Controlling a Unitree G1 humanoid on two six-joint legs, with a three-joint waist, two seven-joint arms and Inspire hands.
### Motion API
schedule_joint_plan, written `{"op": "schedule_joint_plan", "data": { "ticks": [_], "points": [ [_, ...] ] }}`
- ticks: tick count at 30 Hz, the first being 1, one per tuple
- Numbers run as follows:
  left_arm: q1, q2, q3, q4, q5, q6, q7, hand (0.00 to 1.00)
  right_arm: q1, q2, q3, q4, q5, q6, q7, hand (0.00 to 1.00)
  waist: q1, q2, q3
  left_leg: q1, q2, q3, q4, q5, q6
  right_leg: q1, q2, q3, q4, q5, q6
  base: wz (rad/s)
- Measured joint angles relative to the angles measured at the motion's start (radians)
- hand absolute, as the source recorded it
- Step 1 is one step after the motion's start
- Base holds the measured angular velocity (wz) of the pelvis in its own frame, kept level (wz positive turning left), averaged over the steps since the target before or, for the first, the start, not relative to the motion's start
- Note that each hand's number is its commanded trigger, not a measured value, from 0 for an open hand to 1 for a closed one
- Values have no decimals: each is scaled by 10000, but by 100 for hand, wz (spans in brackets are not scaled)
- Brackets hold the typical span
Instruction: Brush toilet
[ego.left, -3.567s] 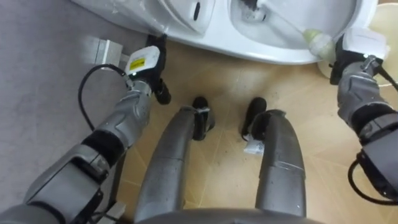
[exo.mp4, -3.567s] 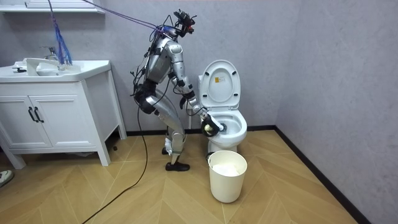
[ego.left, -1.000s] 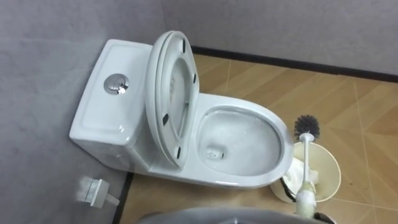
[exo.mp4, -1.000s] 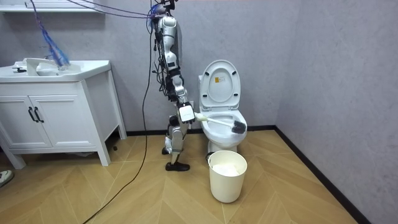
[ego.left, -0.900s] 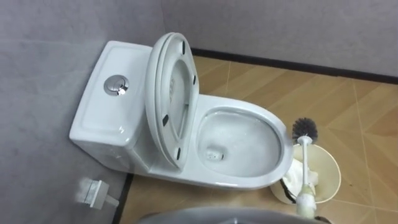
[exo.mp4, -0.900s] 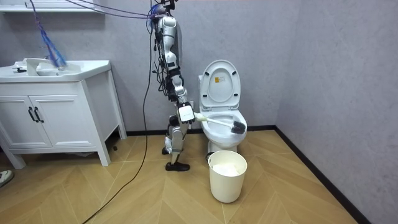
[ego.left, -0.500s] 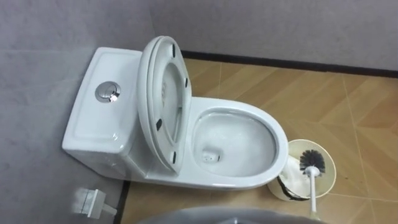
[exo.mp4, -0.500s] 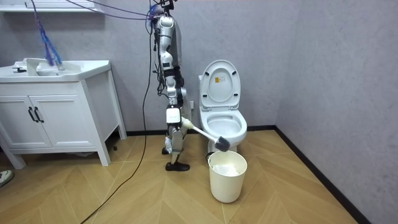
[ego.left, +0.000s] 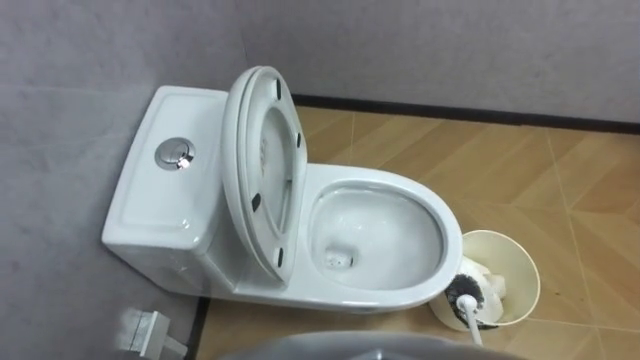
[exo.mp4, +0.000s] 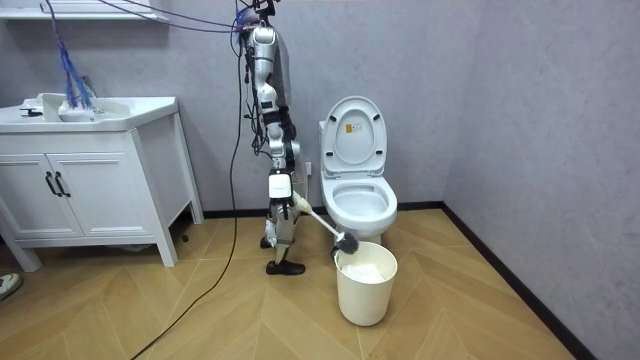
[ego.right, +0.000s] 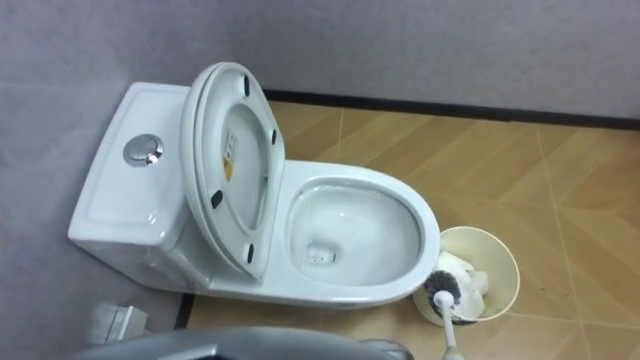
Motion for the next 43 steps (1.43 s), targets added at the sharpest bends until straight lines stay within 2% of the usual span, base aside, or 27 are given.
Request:
{"op": "schedule_joint_plan", "data": {
  "ticks": [10,24,37,43],
  "points": [
    [-248,4,-17,-15,-1,11,72,0,-97,0,16,-62,11,28,319,0,-188,26,2,-4,0,0,-2,0,0,1,5,11,-9,-1,2,0],
    [-287,-3,-57,206,-11,7,409,0,-204,1,26,-17,433,25,485,0,-207,68,5,38,-3,-6,-74,0,-1,7,9,12,-36,-3,6,0],
    [-282,-111,-130,611,-5,350,396,0,-210,18,20,362,716,76,796,0,-234,78,-1,102,-1,-10,-78,-1,-1,93,6,-8,-169,-2,6,0],
    [-257,-131,-130,609,-4,354,302,0,-260,10,1,398,731,86,1006,0,-240,86,-11,105,-1,-5,-78,-1,-1,99,6,-9,-171,-2,6,0]
  ]
}}
